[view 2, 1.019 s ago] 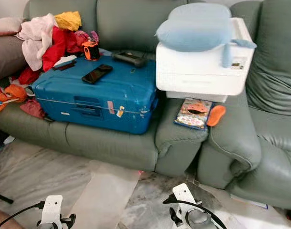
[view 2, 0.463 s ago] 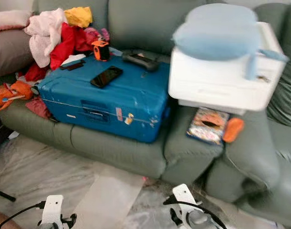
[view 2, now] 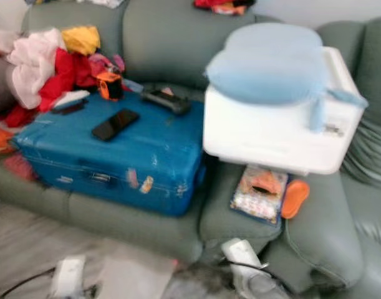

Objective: Picking trash to rubbish bin

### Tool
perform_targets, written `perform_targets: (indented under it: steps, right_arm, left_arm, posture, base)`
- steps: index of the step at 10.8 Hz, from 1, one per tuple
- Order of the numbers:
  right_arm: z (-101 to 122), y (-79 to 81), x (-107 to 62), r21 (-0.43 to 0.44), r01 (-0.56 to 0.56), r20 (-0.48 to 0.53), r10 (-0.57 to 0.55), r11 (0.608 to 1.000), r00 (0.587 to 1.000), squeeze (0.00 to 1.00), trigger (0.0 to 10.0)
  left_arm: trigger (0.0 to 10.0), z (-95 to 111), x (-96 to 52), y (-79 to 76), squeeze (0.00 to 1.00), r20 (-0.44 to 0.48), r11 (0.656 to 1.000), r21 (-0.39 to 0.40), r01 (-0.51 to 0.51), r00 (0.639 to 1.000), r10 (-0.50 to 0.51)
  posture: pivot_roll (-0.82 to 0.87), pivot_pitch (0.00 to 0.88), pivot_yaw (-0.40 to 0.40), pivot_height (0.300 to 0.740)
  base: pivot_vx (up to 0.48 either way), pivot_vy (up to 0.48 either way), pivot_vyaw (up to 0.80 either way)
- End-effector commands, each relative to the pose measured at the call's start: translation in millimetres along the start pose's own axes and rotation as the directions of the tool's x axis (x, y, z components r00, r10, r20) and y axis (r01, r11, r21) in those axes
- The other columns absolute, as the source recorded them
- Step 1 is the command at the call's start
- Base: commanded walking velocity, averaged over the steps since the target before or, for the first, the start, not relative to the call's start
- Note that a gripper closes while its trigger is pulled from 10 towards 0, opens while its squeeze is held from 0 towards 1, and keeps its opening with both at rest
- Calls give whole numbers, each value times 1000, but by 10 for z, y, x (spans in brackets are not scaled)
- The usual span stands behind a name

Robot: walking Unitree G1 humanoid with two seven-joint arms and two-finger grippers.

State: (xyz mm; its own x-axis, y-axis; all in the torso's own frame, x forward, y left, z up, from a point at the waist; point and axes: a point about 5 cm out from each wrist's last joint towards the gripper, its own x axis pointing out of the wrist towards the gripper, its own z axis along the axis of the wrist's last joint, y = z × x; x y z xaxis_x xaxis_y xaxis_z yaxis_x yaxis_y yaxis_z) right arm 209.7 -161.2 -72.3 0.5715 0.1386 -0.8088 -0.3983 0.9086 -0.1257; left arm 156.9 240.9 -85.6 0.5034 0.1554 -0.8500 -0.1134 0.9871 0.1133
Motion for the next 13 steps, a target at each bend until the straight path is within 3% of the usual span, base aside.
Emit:
perform_targets:
  steps: [1, 8, 10, 13]
  right_arm:
    - [-101, -75, -29, 0, 18, -28, -18, 1000, 999, 0, 10000]
    - [-131, -135, -41, 35, 50, -43, -48, 998, 998, 0, 10000]
    - [-154, -139, -46, 41, 50, -53, -48, 998, 997, 0, 10000]
    - [-159, -137, -46, 49, 52, -58, -49, 997, 997, 0, 10000]
  left_arm:
    - [10000, 32, 8, -45, 0, 10, 1000, -5, 11, 1000, -11]
    - [10000, -10, 1, -46, 0, 9, 999, -33, -1, 1000, 1]
    - [10000, -105, -18, 5, 0, -16, 999, -31, -10, 1000, 10]
    - [10000, -126, -20, -12, 0, -22, 1000, -21, -6, 1000, 6]
  posture:
    - [33, 24, 3, 740]
    - [35, 6, -6, 740]
    - [36, 9, -10, 740]
    - [33, 11, -8, 740]
  base:
    - [0, 0, 0]
    - [0, 0, 0]
    - [0, 0, 0]
    - [0, 0, -681]
